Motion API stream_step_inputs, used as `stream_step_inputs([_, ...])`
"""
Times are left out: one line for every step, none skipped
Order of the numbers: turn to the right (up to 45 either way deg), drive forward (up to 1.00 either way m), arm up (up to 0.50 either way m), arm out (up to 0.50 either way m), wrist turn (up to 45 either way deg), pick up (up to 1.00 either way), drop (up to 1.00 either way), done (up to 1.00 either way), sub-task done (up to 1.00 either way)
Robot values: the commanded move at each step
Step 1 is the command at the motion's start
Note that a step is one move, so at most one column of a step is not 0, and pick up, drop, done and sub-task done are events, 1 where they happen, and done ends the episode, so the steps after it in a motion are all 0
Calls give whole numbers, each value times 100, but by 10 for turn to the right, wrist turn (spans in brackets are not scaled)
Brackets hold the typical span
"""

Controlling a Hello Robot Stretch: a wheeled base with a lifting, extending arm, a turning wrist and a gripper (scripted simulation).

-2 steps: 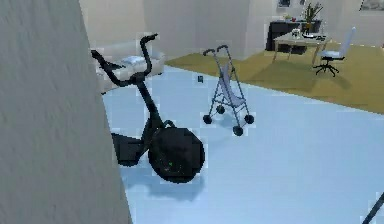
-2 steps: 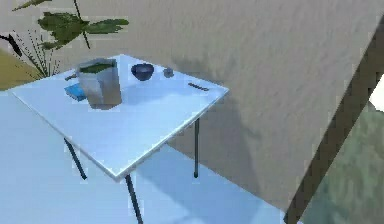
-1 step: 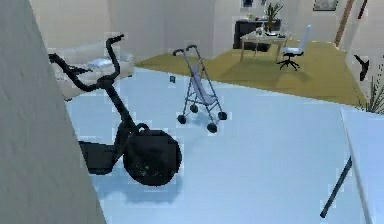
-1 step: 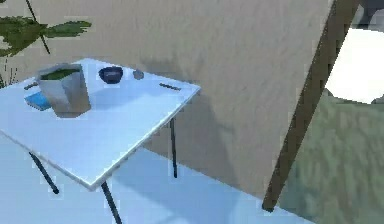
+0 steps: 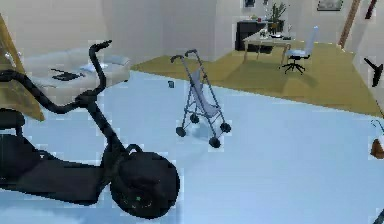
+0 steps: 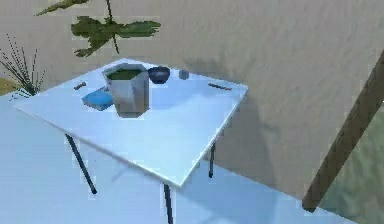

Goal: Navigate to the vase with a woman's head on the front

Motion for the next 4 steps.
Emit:
stream_step_inputs([270, 0, 0, 0, 0, 0, 0, 0, 0])
stream_step_inputs([0, 100, 0, 0, 0, 0, 0, 0, 0])
stream_step_inputs([30, 0, 0, 0, 0, 0, 0, 0, 0])
stream_step_inputs([0, 50, 0, 0, 0, 0, 0, 0, 0])
